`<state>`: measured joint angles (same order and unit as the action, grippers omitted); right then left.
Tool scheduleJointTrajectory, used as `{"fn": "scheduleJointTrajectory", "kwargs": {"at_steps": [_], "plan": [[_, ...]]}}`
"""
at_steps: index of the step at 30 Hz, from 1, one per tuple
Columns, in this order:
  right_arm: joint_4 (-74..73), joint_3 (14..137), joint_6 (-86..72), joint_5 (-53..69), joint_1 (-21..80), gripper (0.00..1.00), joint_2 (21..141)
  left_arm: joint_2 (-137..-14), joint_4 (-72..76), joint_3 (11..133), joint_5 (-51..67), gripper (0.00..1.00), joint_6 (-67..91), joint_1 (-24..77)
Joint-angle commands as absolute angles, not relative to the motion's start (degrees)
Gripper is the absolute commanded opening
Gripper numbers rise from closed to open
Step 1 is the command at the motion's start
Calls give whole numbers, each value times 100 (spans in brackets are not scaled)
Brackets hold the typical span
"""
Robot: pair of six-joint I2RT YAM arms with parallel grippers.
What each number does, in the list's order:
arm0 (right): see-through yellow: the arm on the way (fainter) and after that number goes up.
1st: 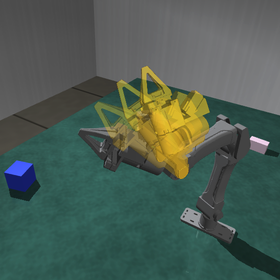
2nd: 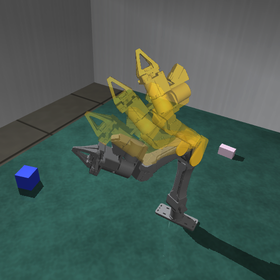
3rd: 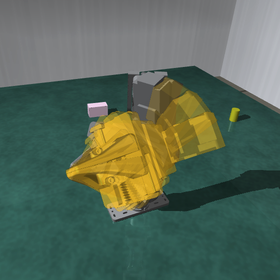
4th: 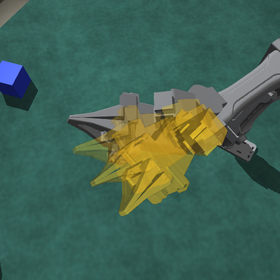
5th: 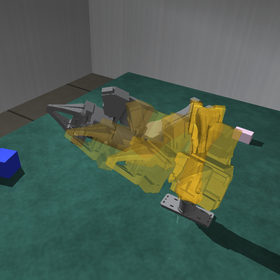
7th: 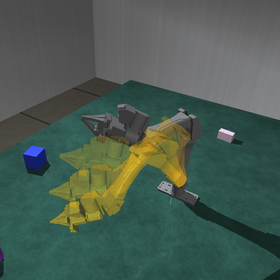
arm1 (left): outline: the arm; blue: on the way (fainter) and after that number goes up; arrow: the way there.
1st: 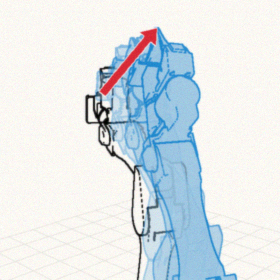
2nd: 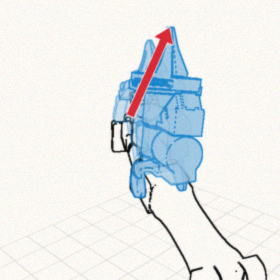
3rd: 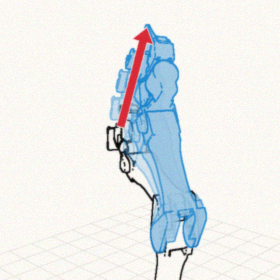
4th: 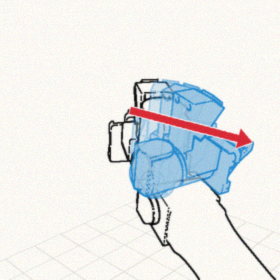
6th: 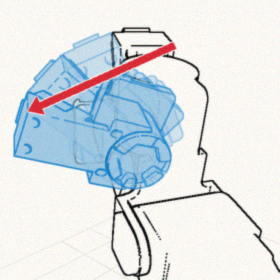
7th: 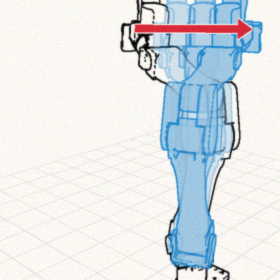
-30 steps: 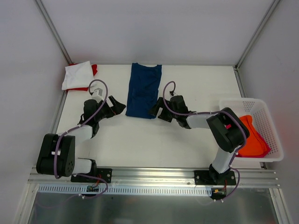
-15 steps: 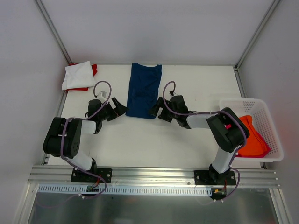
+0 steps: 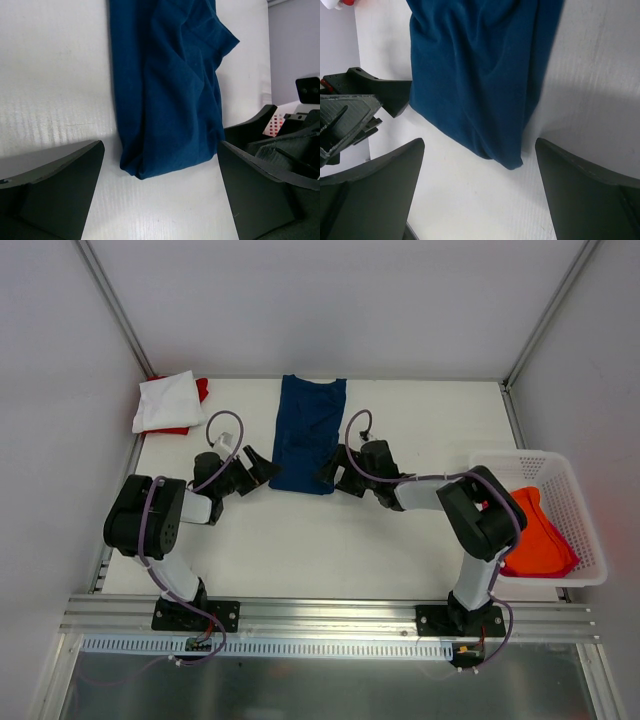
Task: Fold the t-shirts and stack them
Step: Fold the tshirt
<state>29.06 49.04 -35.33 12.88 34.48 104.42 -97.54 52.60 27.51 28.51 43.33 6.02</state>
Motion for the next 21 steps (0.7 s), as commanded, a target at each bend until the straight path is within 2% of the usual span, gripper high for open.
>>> {"fn": "scheduleJointTrajectory", "kwargs": {"at_steps": [1,14,21], "plan": [[2689,5159,-3480,1257,3437,98,10740,-9931,5282,2760,3015,99,4465,694],[2698,5221,-3551,1239,3437,95,10960,-10063,5212,2769,2944,99,4438,703],[2812,5150,-3577,1239,3437,82,11021,-10134,5256,2769,2909,99,4500,773]]}}
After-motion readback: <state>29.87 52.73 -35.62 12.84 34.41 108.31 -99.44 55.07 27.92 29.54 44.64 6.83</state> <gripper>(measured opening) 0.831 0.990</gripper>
